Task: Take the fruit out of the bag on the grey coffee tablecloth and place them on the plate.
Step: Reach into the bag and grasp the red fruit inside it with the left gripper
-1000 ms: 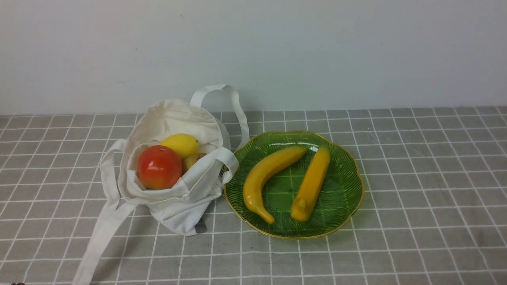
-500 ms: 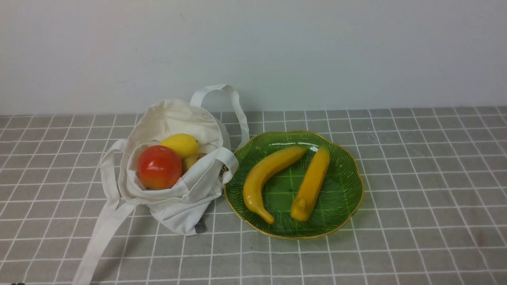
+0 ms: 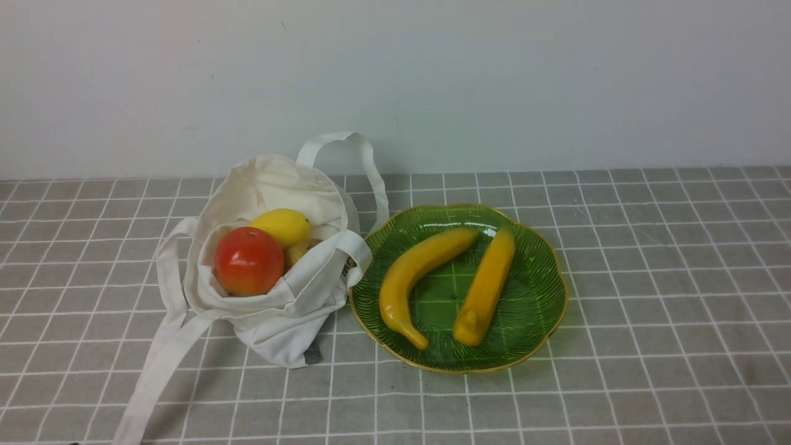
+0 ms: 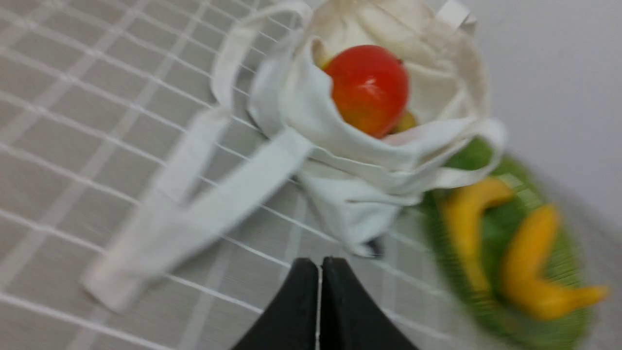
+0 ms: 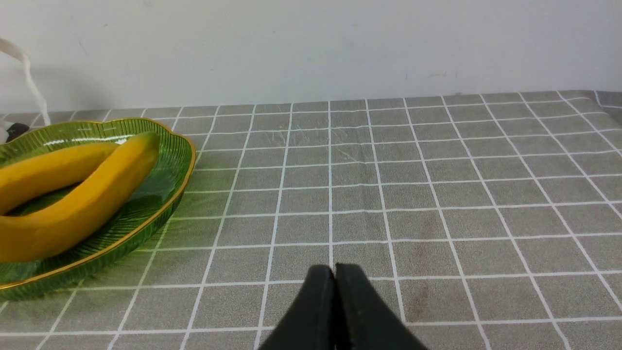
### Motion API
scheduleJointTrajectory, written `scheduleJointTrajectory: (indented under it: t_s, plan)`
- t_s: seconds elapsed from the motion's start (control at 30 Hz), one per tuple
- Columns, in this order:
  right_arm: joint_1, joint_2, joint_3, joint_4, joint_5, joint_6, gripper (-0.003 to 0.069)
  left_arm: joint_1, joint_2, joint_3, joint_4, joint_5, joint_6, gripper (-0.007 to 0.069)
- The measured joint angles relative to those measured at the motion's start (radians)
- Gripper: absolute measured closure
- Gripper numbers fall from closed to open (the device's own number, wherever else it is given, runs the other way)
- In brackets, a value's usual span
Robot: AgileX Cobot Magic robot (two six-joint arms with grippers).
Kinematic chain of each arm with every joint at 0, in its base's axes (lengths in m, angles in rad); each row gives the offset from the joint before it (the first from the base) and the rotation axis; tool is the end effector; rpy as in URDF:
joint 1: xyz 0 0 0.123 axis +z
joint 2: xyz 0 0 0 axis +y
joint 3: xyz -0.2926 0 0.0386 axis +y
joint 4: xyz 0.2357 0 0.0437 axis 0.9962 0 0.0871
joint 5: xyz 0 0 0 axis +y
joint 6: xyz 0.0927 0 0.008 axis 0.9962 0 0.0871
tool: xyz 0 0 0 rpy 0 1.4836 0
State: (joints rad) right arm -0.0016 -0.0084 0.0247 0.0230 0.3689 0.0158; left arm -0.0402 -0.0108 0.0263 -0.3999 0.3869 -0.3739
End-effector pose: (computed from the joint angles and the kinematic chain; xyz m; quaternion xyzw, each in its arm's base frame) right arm 0.0324 0.0007 0.1716 0.0132 0.8041 0.0139 0.5942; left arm 0.0310 -0.0150 0.1723 -0.2351 0.7648 -0.2834 0.5287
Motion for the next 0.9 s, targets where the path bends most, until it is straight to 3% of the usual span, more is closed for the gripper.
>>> scheduleJointTrajectory:
  t_s: [0.13,0.23,0.33,0.5,0.53,0.73,0.77,0.8,0.83,0.87,0.9]
  plan:
    - [0.0,0.0,0.0,0.0,0.0,0.0,0.0674,0.0,0.0,0.002,-0.401,-0.001,-0.147,0.0632]
    - [0.0,0.0,0.0,0.0,0.0,0.0,0.0674,0.0,0.0,0.002,-0.592,-0.007,-0.162,0.0632]
    - [0.0,0.0,0.0,0.0,0.0,0.0,0.0674,0.0,0.0,0.002,-0.663,-0.025,-0.15,0.0632]
    - [0.0,0.0,0.0,0.0,0.0,0.0,0.0674,0.0,0.0,-0.021,-0.718,-0.021,0.001,0.0632]
    - [0.0,0.0,0.0,0.0,0.0,0.0,0.0674,0.0,0.0,-0.073,-0.726,-0.02,0.104,0.0632]
    - [0.0,0.0,0.0,0.0,0.0,0.0,0.0674,0.0,0.098,-0.29,-0.731,0.031,0.413,0.0632]
    - [0.0,0.0,0.0,0.0,0.0,0.0,0.0674,0.0,0.237,-0.406,-0.69,0.175,0.55,0.0632]
    - [0.0,0.0,0.0,0.0,0.0,0.0,0.0674,0.0,0.315,-0.457,-0.654,0.274,0.592,0.0632]
    - [0.0,0.0,0.0,0.0,0.0,0.0,0.0674,0.0,0.332,-0.457,-0.654,0.274,0.592,0.0632]
    - [0.0,0.0,0.0,0.0,0.0,0.0,0.0674,0.0,0.487,-0.543,-0.563,0.487,0.634,0.0632]
    - [0.0,0.0,0.0,0.0,0.0,0.0,0.0674,0.0,0.559,-0.578,-0.499,0.57,0.646,0.0632]
